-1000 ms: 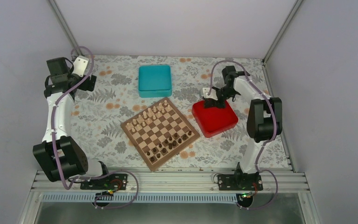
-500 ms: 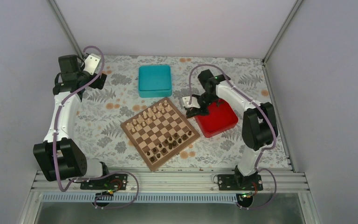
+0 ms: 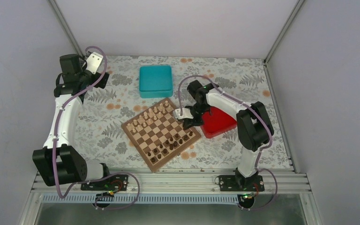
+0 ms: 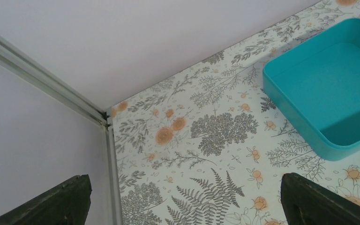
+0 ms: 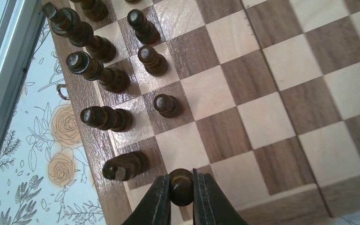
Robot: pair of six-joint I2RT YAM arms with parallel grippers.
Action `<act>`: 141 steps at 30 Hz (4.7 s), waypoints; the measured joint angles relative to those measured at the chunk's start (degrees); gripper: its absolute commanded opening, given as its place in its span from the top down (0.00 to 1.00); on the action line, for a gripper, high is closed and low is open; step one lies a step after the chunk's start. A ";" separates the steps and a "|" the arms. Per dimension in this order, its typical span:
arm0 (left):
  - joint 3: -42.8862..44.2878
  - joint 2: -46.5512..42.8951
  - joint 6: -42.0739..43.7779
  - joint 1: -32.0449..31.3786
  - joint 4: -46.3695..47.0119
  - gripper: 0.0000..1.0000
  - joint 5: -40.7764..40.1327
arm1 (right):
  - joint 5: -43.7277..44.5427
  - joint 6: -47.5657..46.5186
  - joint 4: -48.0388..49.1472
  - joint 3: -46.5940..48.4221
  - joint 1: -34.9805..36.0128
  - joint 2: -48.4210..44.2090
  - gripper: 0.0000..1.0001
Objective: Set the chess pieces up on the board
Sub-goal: Place the chess piece on the chessboard, then pick up the chess piece from the storage box.
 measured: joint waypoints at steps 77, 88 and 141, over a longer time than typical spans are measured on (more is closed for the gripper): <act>0.00 0.02 0.66 -4.07 0.22 0.00 -5.60 | 11.76 1.42 5.86 -0.26 -14.51 -9.42 0.65; -1.46 1.03 1.31 -8.59 1.90 0.00 -9.09 | 34.67 -7.15 10.16 -0.72 -19.67 -3.93 0.71; -6.56 -1.27 2.84 -8.90 6.47 0.00 -7.43 | 43.06 -10.05 25.81 -4.15 -19.74 5.57 0.70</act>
